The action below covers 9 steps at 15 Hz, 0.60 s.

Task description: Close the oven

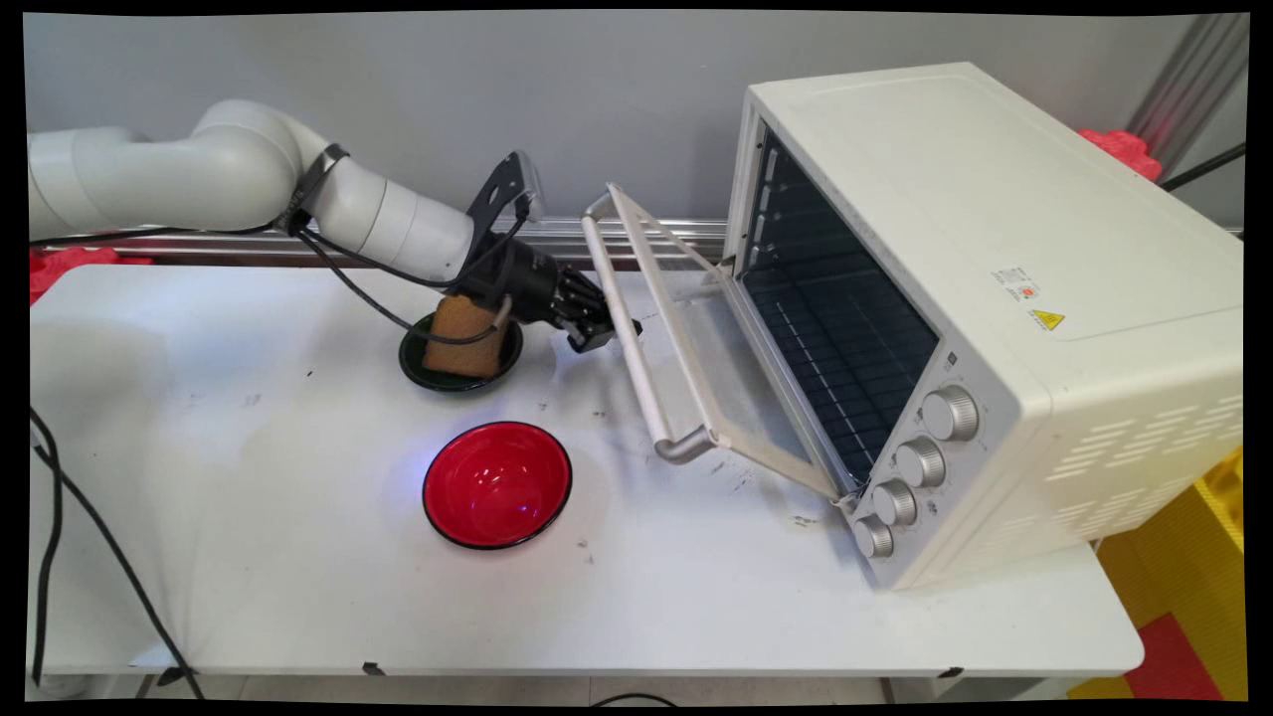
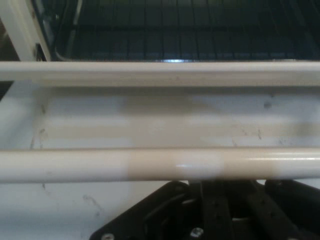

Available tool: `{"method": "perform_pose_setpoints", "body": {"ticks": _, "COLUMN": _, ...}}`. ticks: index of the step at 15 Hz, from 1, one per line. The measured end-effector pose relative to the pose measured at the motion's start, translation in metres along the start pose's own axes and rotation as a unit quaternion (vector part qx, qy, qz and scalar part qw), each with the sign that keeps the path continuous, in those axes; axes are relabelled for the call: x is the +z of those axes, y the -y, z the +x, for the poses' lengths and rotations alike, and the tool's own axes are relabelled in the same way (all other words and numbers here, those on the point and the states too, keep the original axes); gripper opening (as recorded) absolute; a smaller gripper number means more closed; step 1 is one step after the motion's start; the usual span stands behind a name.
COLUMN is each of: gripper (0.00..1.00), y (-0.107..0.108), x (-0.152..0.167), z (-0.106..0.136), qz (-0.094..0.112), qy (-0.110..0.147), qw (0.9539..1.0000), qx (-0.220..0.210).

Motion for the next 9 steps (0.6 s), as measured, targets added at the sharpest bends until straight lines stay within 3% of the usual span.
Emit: {"method": "perform_pose_setpoints", "body": {"ticks": 9, "gripper": 0.0, "y": 0.001, "x": 0.013, "z": 0.02, "qz": 0.002, "qy": -0.032, "qw": 0.9995, "qx": 0.001}}
